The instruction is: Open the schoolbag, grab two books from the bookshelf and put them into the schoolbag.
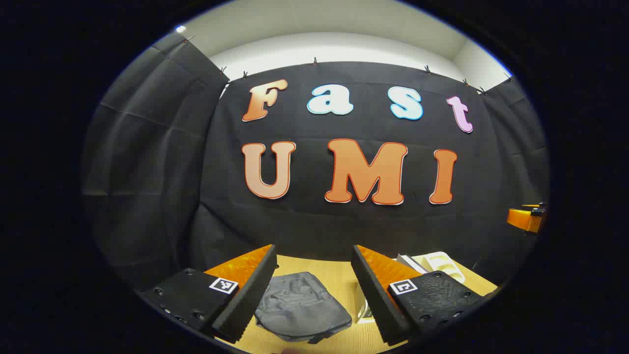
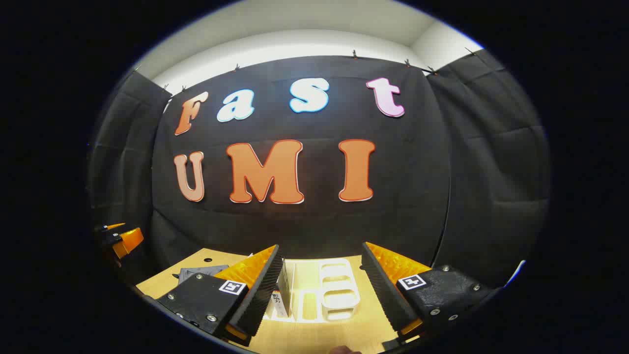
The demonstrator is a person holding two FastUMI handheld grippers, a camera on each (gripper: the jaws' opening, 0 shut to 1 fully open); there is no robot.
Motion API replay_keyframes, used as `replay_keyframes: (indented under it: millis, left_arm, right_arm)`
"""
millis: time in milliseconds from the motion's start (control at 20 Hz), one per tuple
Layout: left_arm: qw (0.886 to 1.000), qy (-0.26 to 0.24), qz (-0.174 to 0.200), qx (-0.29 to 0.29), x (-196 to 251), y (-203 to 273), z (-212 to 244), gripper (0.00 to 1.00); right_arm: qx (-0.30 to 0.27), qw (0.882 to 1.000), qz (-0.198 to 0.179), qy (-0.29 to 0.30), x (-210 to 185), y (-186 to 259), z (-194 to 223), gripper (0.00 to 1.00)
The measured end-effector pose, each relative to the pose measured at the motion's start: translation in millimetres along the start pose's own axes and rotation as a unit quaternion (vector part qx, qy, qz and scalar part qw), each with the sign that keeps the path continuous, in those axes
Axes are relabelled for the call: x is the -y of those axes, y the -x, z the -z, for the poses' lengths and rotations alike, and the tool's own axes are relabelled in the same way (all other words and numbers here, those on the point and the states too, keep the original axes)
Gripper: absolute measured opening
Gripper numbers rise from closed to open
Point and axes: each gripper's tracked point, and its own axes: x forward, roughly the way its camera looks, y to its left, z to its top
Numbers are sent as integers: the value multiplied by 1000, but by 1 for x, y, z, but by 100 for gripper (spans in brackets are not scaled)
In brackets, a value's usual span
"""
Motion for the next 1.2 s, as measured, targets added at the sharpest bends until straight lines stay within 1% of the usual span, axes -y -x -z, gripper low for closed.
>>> replay_keyframes:
  millis: [50, 150, 200, 250, 300, 350, 400, 450, 550, 650, 750, 800, 1000, 1200]
  left_arm:
    - [1000, -8, -15, 6, -1, 3, -4, 94]
    - [999, -20, -42, 12, -2, 8, -7, 96]
    - [998, -20, -51, 10, -2, 9, -7, 94]
    - [998, -16, -57, 10, -1, 11, -6, 96]
    - [998, -11, -57, 10, 2, 13, -6, 94]
    - [998, -9, -54, 9, 8, 10, -4, 96]
    - [999, -11, -47, 6, 12, 8, -4, 96]
    - [999, -16, -35, 5, 17, 5, -4, 96]
    - [1000, -25, -11, 7, 21, -4, -4, 96]
    - [1000, -28, 13, -4, 21, -13, 1, 95]
    - [999, -27, 28, -9, 12, -20, 2, 96]
    - [999, -27, 31, -6, 5, -24, -2, 96]
    - [999, -40, 24, 1, -24, -32, -9, 96]
    - [999, -31, 13, -3, -36, -38, -2, 96]
  right_arm:
    - [4, 1000, -23, 3, -4, -5, -1, 97]
    - [4, 999, -33, 1, -2, -13, 0, 97]
    - [0, 999, -42, -12, -2, -17, 3, 97]
    - [-15, 998, -55, -35, -7, -18, 10, 97]
    - [-31, 995, -74, -60, -17, -16, 17, 100]
    - [-43, 992, -83, -81, -20, -19, 21, 100]
    - [-47, 991, -80, -94, -19, -22, 23, 97]
    - [-51, 992, -69, -96, -15, -24, 25, 97]
    - [-60, 994, -30, -88, -3, -28, 35, 97]
    - [-63, 994, 5, -86, 1, -28, 39, 97]
    - [-65, 994, 35, -83, -1, -26, 43, 97]
    - [-64, 994, 43, -80, -4, -25, 42, 97]
    - [-63, 994, 58, -67, -22, -26, 43, 97]
    - [-68, 995, 46, -54, -35, -31, 40, 97]
